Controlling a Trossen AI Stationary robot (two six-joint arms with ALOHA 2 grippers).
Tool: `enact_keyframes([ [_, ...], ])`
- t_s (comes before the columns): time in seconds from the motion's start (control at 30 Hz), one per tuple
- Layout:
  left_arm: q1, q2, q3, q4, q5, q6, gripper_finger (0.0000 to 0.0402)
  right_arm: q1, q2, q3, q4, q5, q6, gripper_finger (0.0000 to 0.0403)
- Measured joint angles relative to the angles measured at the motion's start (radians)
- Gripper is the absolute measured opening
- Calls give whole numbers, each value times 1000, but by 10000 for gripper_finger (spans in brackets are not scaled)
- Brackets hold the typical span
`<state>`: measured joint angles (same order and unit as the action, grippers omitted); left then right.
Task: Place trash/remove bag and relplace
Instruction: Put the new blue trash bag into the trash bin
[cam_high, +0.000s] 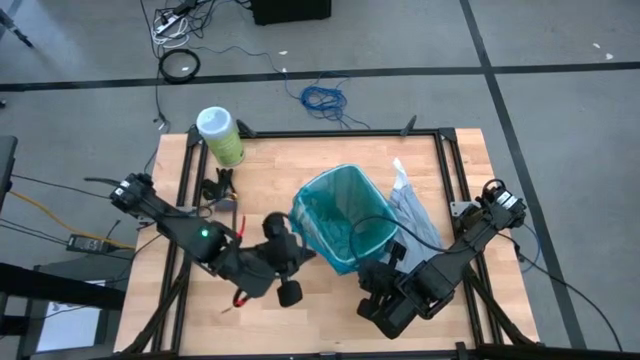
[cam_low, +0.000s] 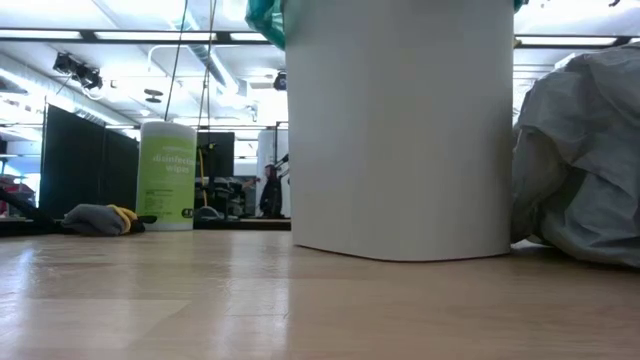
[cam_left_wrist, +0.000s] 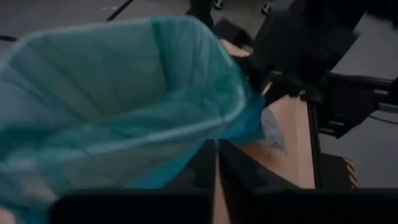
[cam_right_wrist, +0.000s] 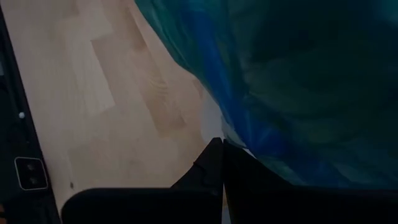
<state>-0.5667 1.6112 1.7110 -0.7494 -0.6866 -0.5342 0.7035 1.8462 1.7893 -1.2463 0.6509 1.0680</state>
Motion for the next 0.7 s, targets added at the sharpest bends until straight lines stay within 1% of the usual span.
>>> enact_keyframes([
  [0.07, 0, 0, -43, 33, 0, -16, 9, 0, 0, 0, 1, 1, -16, 0],
  [0.17, 0, 0, -118, 126, -6, -21, 12, -3, 0, 0, 1, 4, -30, 0],
  [0.3, 3, 0, -204, 245, -87, -25, 12, -8, 0, 0, 2, 7, -30, 0],
  [0.37, 11, -2, -254, 299, -111, -46, 8, -10, 0, 0, 6, 7, -30, 0],
  [0.47, 22, 0, -324, 340, -112, -57, 4, -10, 0, 0, 14, 7, -31, 0],
  [0.63, 47, 1, -455, 390, -79, -168, 3, -10, 0, 0, 15, 3, -41, 0],
  [0.7, 56, 2, -486, 407, -78, -205, 3, -10, 0, 0, 15, 3, -42, 0],
])
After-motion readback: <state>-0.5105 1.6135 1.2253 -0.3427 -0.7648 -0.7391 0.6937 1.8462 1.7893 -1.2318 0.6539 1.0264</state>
